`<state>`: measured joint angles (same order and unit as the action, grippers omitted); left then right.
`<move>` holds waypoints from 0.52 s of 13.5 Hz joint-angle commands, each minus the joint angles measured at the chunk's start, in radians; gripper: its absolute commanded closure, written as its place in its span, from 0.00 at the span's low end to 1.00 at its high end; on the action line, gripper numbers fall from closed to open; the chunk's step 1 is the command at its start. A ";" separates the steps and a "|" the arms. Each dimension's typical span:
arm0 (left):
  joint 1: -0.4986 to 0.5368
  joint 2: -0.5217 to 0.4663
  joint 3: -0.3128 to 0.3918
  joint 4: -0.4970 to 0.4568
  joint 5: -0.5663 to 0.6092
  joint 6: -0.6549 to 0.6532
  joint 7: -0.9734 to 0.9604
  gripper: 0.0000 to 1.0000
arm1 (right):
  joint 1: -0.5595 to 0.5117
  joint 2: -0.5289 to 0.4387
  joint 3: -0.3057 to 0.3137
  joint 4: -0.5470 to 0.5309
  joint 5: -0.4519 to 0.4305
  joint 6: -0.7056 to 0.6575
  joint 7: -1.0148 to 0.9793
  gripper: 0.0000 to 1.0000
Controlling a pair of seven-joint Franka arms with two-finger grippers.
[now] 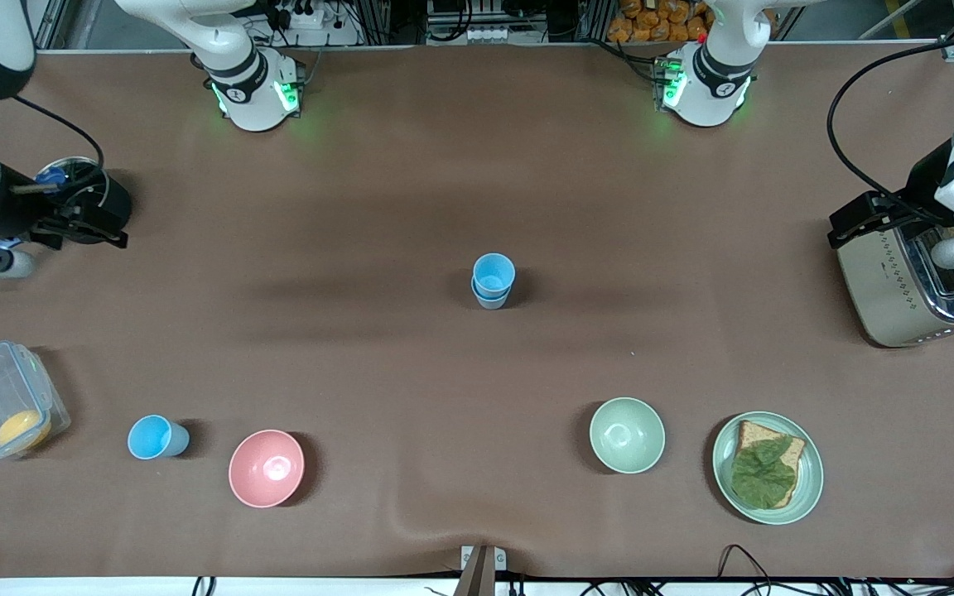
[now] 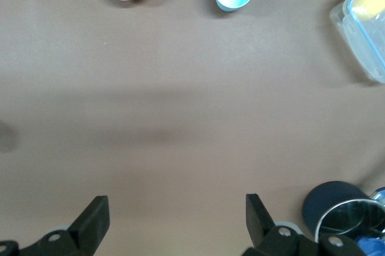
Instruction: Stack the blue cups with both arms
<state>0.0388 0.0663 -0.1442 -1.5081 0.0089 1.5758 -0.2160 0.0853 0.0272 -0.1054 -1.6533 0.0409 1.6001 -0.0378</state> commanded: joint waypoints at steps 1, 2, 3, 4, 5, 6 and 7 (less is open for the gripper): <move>0.006 -0.005 -0.002 0.006 -0.004 0.000 0.027 0.00 | -0.088 -0.003 0.061 0.061 -0.015 -0.051 -0.048 0.00; 0.006 -0.005 -0.002 0.005 -0.004 -0.002 0.027 0.00 | -0.093 0.000 0.059 0.085 -0.015 -0.077 -0.048 0.00; 0.006 -0.005 0.000 0.006 -0.003 -0.002 0.029 0.00 | -0.097 0.000 0.059 0.101 -0.015 -0.095 -0.048 0.00; 0.006 -0.005 -0.002 0.005 -0.003 -0.002 0.027 0.00 | -0.099 -0.001 0.061 0.109 -0.015 -0.104 -0.048 0.00; 0.006 -0.005 0.000 0.005 -0.004 -0.002 0.027 0.00 | -0.099 -0.003 0.061 0.116 -0.015 -0.114 -0.047 0.00; 0.006 -0.005 -0.002 0.006 -0.004 -0.002 0.027 0.00 | -0.098 -0.006 0.059 0.119 -0.016 -0.117 -0.034 0.00; 0.006 -0.005 -0.002 0.006 -0.004 -0.002 0.027 0.00 | -0.094 -0.012 0.055 0.119 -0.016 -0.111 -0.031 0.00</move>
<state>0.0388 0.0663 -0.1441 -1.5079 0.0089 1.5758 -0.2160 0.0116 0.0267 -0.0712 -1.5457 0.0392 1.5014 -0.0738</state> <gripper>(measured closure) 0.000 0.000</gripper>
